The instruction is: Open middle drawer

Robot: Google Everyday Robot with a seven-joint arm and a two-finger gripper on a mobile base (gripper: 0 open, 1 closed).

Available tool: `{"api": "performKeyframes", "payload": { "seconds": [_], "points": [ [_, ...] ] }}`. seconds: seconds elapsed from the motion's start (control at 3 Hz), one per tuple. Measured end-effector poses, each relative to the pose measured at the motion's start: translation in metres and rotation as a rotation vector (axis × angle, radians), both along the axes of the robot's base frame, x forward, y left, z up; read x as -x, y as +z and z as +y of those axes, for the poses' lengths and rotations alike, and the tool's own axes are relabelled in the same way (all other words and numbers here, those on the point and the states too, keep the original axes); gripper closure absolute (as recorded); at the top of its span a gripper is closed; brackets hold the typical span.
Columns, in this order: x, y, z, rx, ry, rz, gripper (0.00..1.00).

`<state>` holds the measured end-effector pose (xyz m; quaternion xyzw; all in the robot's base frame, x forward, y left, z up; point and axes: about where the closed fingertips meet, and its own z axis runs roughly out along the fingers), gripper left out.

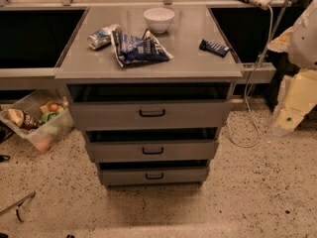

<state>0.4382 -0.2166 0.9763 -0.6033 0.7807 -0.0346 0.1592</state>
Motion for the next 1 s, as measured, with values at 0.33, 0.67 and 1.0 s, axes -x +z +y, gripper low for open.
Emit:
{"api": "performKeyframes", "payload": {
  "seconds": [0.33,0.67,1.0],
  "points": [
    [0.000,0.000,0.000,0.000,0.000,0.000,0.00],
    [-0.003,-0.019,0.006,-0.045,0.002,-0.010,0.00],
    [-0.004,-0.072,0.022,-0.112,0.036,-0.012,0.00]
  ]
}}
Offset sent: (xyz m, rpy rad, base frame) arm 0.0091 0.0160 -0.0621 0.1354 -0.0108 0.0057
